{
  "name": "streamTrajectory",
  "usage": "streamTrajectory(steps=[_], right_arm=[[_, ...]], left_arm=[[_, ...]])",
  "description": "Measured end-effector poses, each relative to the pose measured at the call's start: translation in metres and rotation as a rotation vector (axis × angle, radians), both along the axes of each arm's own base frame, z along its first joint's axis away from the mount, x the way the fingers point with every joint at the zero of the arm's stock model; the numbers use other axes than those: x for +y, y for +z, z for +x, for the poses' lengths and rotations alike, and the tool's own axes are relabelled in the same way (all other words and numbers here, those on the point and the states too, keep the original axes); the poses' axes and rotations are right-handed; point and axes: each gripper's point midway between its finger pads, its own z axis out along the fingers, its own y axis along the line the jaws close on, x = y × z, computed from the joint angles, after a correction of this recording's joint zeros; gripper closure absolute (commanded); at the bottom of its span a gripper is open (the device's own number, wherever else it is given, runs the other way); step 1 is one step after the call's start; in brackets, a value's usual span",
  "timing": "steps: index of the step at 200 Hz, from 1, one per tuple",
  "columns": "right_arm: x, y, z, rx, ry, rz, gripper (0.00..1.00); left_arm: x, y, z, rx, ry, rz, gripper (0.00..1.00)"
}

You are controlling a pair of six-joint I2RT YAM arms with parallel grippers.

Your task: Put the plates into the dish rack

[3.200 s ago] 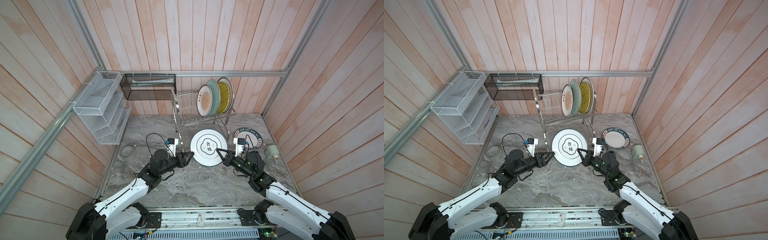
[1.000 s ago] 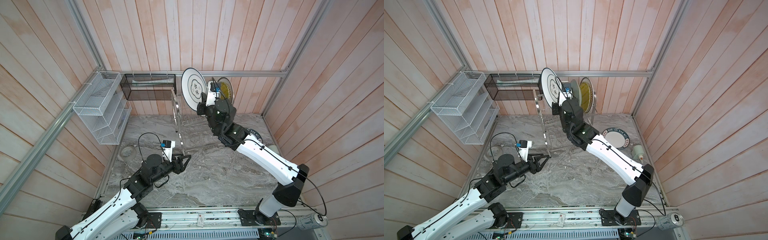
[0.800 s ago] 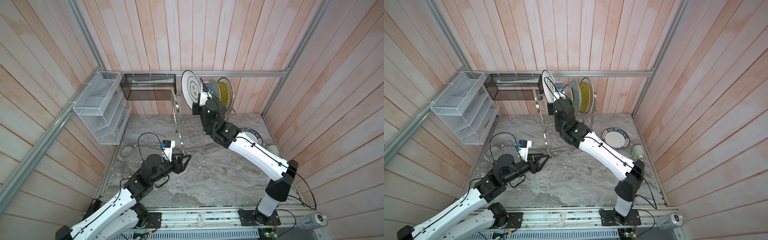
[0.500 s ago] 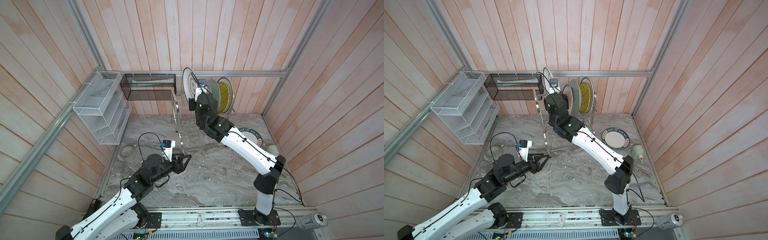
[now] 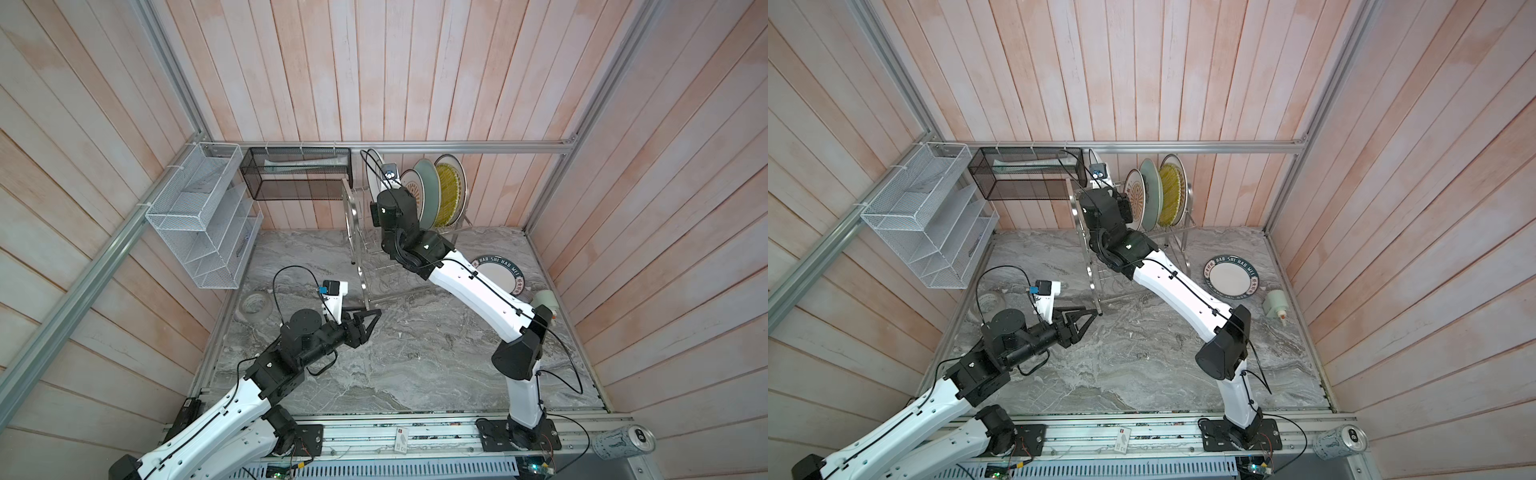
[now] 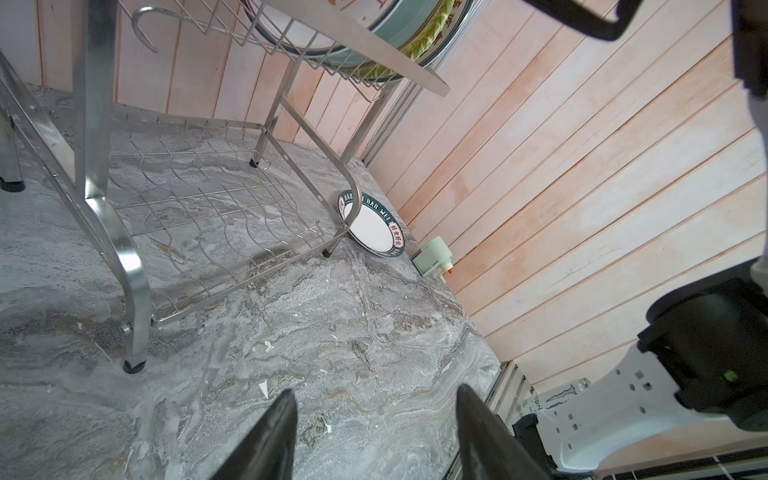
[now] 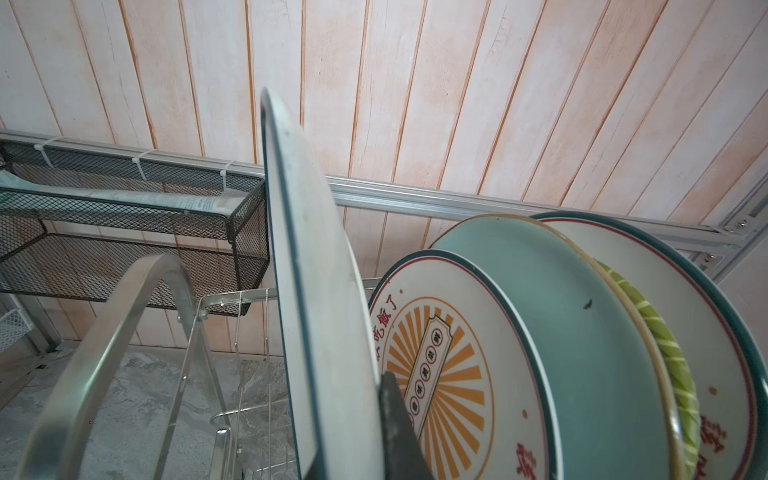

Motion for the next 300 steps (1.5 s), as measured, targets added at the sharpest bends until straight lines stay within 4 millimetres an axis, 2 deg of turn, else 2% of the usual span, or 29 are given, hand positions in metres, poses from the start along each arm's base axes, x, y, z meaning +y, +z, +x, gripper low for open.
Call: streamTrajectory(steps=[246, 300], right_arm=[[-0.008, -0.026, 0.000, 0.047, -0.059, 0.021, 1.00], [-0.005, -0.037, 0.001, 0.055, -0.044, 0.023, 1.00]], left_arm=[[0.001, -0.005, 0.000, 0.014, 0.005, 0.005, 0.38], [0.001, -0.005, 0.000, 0.014, 0.005, 0.005, 0.38]])
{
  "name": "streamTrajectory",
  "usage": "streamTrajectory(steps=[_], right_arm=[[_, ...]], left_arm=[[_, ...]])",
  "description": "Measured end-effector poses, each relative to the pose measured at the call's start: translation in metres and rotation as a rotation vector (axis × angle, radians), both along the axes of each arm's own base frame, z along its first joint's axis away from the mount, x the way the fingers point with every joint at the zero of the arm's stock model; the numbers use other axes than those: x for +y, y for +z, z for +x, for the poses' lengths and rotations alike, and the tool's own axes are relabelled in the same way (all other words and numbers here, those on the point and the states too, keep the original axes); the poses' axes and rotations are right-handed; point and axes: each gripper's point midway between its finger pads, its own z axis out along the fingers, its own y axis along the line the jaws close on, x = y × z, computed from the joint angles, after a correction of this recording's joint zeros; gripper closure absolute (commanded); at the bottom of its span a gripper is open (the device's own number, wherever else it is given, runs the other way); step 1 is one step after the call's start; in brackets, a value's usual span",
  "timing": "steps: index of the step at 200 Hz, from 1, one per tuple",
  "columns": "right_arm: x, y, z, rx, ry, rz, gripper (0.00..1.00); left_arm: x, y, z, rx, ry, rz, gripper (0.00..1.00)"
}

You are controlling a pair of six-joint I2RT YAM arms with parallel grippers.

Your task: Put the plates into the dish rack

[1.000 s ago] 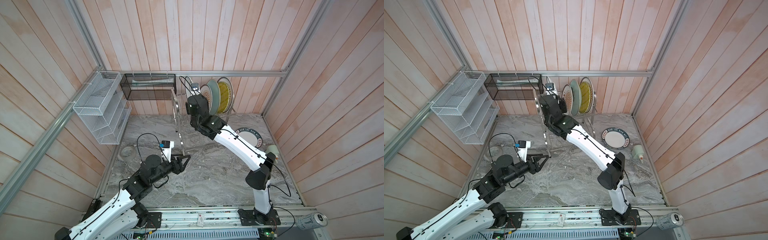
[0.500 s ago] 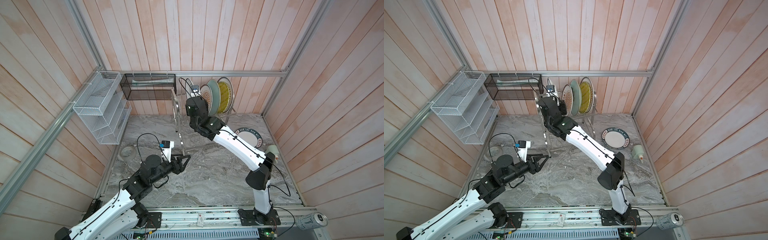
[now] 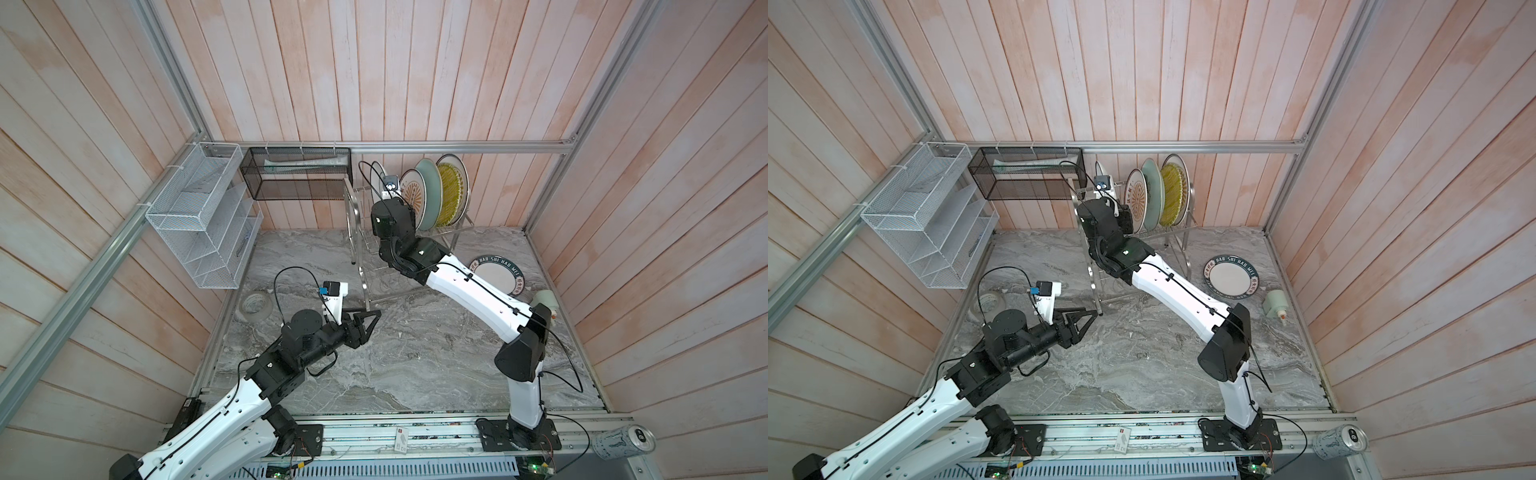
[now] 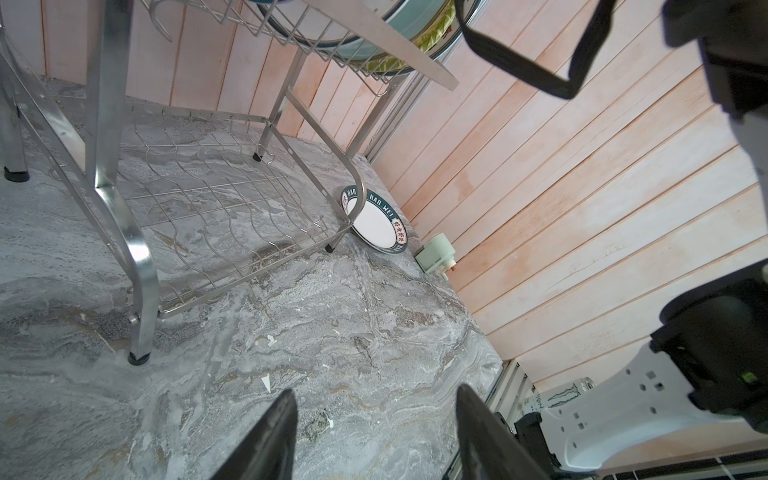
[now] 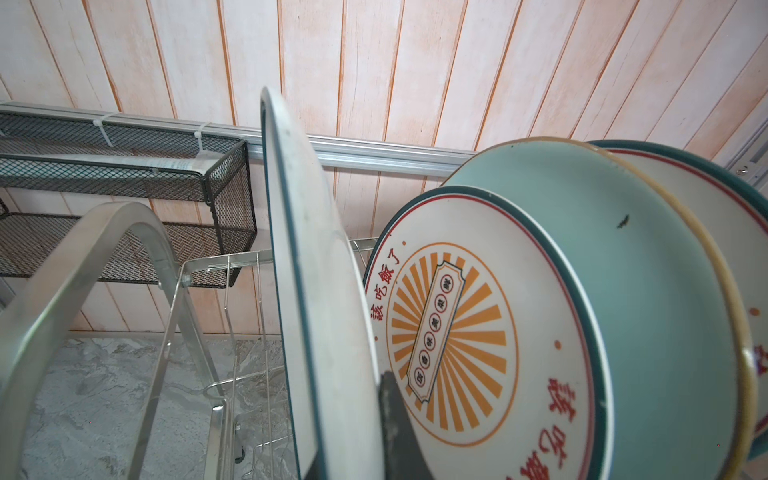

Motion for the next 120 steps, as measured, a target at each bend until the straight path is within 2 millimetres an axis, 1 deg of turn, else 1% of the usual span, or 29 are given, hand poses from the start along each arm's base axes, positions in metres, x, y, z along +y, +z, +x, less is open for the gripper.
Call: streamTrajectory(steps=[52, 73, 120], right_arm=[[0.002, 0.002, 0.000, -0.004, 0.022, -0.008, 1.00], [-0.001, 0.008, -0.002, -0.013, 0.023, -0.008, 1.00], [-0.013, 0.031, -0.007, -0.047, 0.014, 0.006, 1.00]], left_arm=[[0.000, -0.001, 0.000, 0.002, 0.000, 0.002, 0.38], [0.000, -0.001, 0.000, 0.002, 0.000, 0.002, 0.38], [-0.001, -0.004, 0.001, 0.011, 0.000, 0.010, 0.38]])
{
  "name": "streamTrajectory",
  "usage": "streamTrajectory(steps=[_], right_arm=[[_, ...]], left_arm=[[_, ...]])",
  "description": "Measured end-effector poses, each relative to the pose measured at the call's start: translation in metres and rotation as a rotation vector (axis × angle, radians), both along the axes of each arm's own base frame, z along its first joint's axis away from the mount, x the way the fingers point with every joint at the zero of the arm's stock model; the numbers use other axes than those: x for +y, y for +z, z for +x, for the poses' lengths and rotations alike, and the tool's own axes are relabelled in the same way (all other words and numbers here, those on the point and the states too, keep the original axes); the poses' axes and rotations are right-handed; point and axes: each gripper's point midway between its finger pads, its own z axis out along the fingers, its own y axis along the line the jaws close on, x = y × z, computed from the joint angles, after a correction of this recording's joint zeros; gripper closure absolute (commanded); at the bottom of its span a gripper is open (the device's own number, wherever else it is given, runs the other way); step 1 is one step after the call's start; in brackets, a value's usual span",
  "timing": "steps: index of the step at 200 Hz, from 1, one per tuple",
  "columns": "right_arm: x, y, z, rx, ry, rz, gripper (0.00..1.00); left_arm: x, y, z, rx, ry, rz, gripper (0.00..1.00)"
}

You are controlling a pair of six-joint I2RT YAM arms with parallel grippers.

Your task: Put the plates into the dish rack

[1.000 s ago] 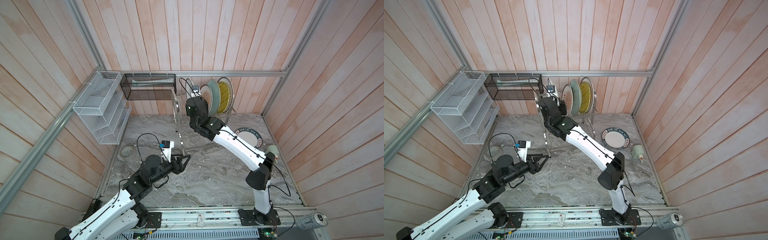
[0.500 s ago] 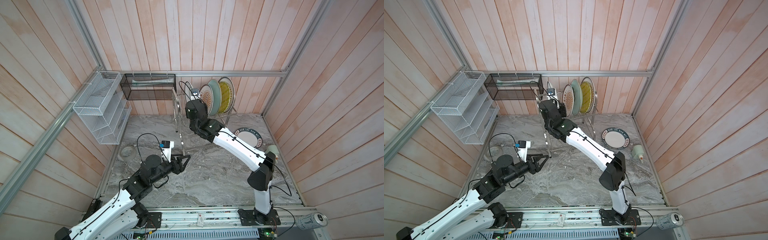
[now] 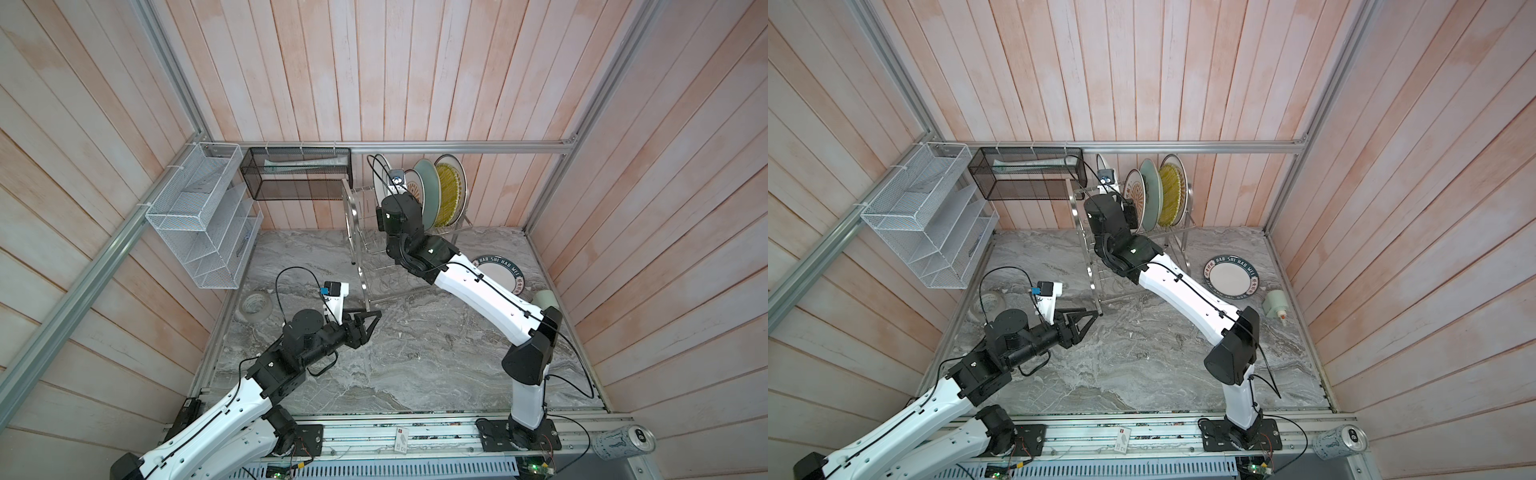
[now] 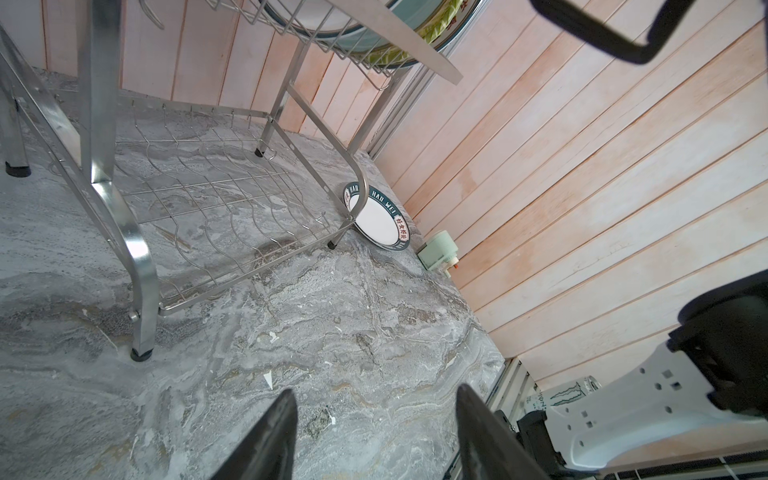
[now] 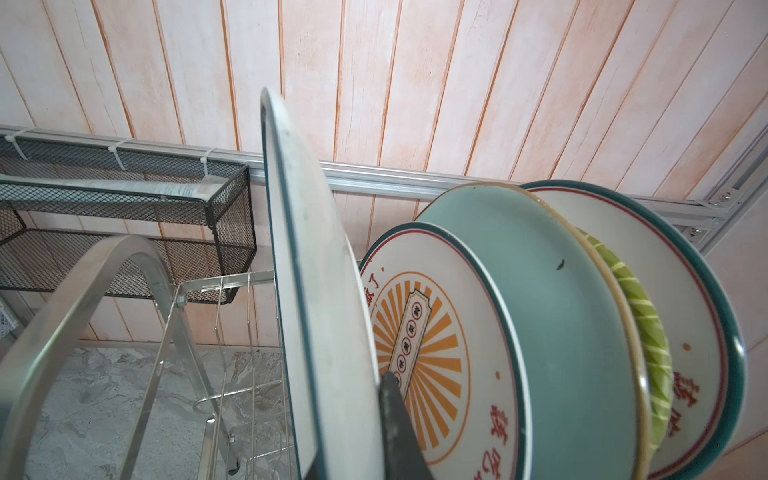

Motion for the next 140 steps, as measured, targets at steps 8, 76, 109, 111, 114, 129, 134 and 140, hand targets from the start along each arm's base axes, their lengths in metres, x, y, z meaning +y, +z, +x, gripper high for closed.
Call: streamTrajectory(steps=[8, 76, 109, 111, 114, 129, 134, 140], right_arm=[[-0.001, 0.002, -0.001, -0.004, -0.001, 0.002, 1.00], [-0.002, -0.011, 0.001, 0.015, -0.009, -0.031, 1.00], [-0.001, -0.020, 0.002, 0.029, -0.013, -0.048, 1.00], [-0.001, -0.021, 0.002, 0.029, -0.013, -0.048, 1.00], [-0.001, -0.021, 0.002, 0.030, -0.013, -0.050, 1.00], [0.000, -0.027, 0.002, 0.039, -0.014, -0.055, 1.00], [0.000, -0.029, 0.003, 0.041, -0.014, -0.057, 1.00], [0.000, -0.032, 0.003, 0.046, -0.014, -0.061, 1.00]], left_arm=[[0.000, -0.001, 0.000, 0.002, 0.000, 0.002, 0.38], [-0.001, -0.002, 0.001, 0.005, 0.000, 0.005, 0.38], [-0.001, -0.002, 0.001, 0.006, 0.000, 0.005, 0.38], [-0.001, -0.002, 0.001, 0.006, 0.000, 0.005, 0.38], [-0.001, -0.002, 0.001, 0.006, 0.000, 0.005, 0.38], [-0.001, -0.002, 0.001, 0.005, 0.000, 0.005, 0.38], [-0.001, -0.002, 0.001, 0.005, 0.000, 0.005, 0.38], [-0.001, -0.002, 0.001, 0.005, 0.000, 0.005, 0.38]])
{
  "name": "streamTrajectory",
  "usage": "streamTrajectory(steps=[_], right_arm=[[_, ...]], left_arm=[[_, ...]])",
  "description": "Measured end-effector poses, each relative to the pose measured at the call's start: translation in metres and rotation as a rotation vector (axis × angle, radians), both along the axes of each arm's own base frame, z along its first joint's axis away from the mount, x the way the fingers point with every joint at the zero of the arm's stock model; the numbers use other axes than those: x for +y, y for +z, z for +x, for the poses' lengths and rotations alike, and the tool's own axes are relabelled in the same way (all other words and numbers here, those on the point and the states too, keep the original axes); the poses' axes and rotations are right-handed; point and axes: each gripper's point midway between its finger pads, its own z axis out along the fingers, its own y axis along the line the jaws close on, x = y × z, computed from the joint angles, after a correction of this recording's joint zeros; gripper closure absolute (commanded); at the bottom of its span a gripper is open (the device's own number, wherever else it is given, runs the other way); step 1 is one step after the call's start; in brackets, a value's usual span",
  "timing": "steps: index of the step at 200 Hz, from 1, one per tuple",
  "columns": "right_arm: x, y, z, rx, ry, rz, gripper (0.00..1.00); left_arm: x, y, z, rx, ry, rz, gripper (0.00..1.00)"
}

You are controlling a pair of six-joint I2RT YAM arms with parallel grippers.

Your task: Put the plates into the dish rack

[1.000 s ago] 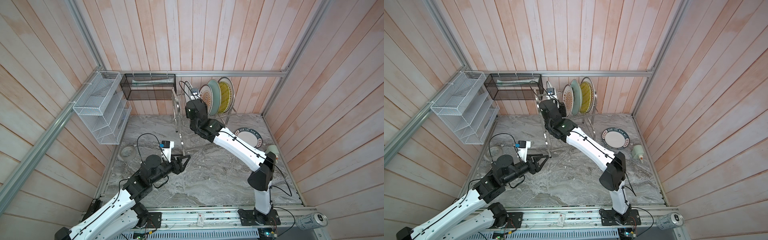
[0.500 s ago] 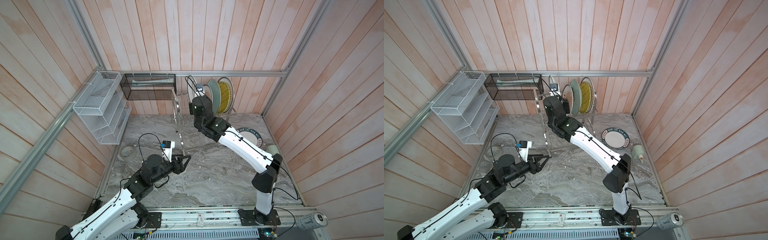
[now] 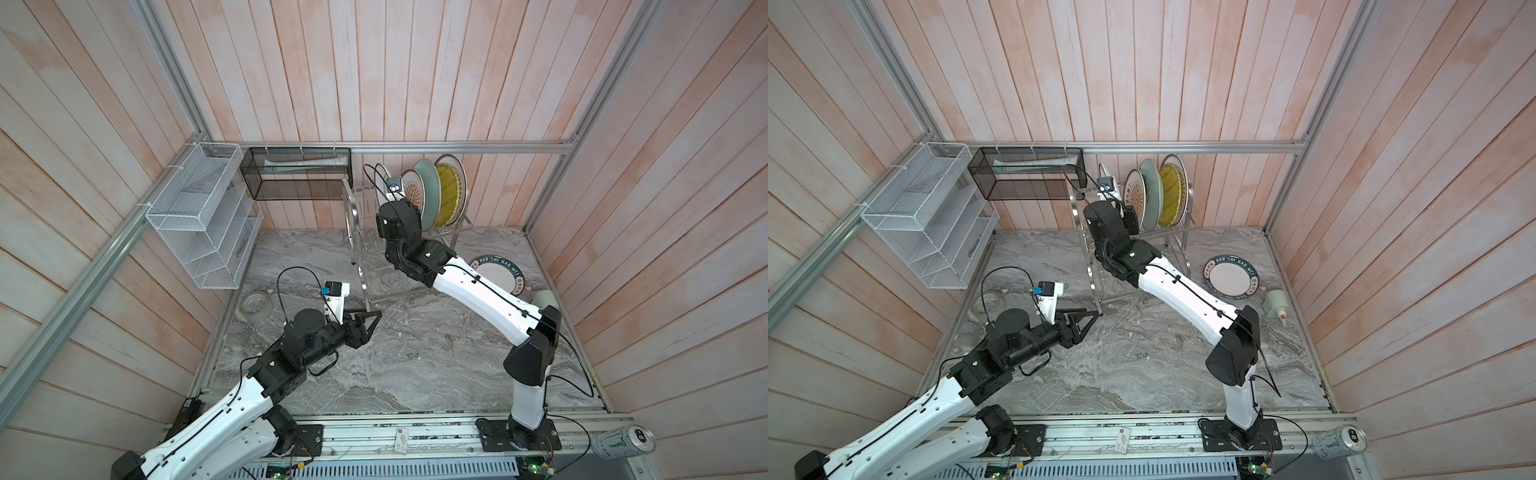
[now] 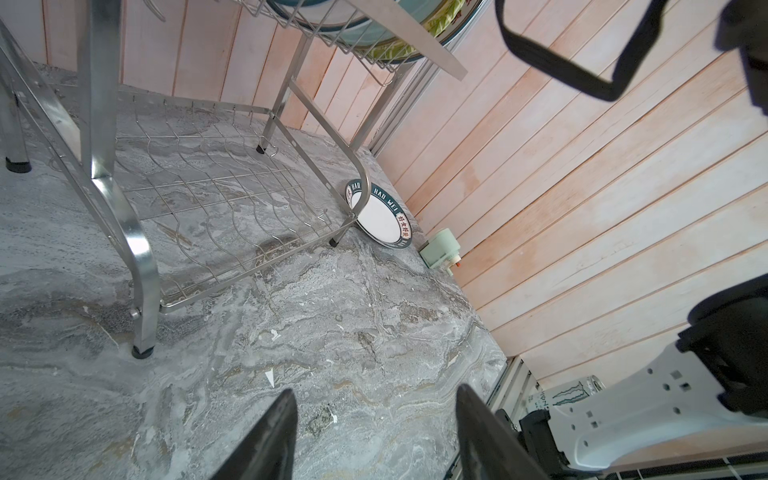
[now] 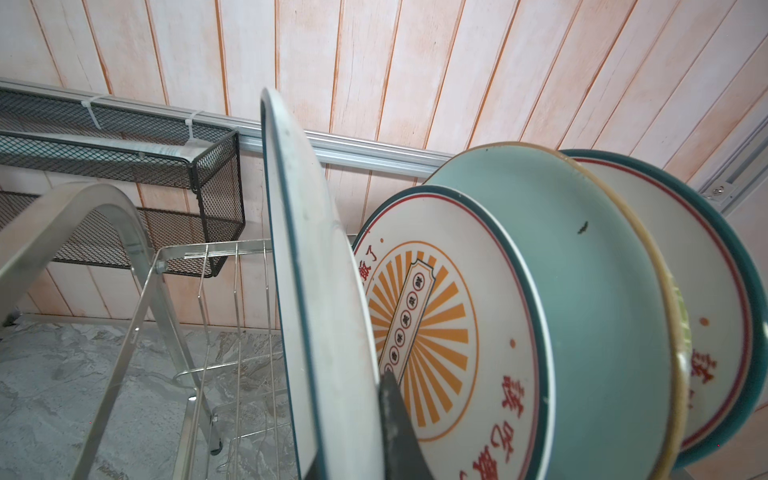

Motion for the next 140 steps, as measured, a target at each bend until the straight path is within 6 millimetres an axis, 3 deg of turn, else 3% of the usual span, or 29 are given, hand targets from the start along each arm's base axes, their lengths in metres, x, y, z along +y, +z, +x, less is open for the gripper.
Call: streamTrajectory(steps=[68, 108, 140], right_arm=[[0.0000, -0.0042, 0.0005, 0.005, -0.003, 0.012, 1.00], [-0.0007, -0.0042, 0.0011, 0.005, -0.004, 0.014, 0.81], [-0.0030, -0.0044, 0.0027, 0.005, -0.011, 0.021, 0.74]], left_arm=[[0.0003, -0.0002, -0.0003, 0.001, 0.000, 0.001, 0.38], [0.0012, -0.0015, -0.0013, 0.006, 0.000, 0.005, 0.38], [0.0017, 0.0000, -0.0019, 0.002, 0.000, 0.002, 0.38]])
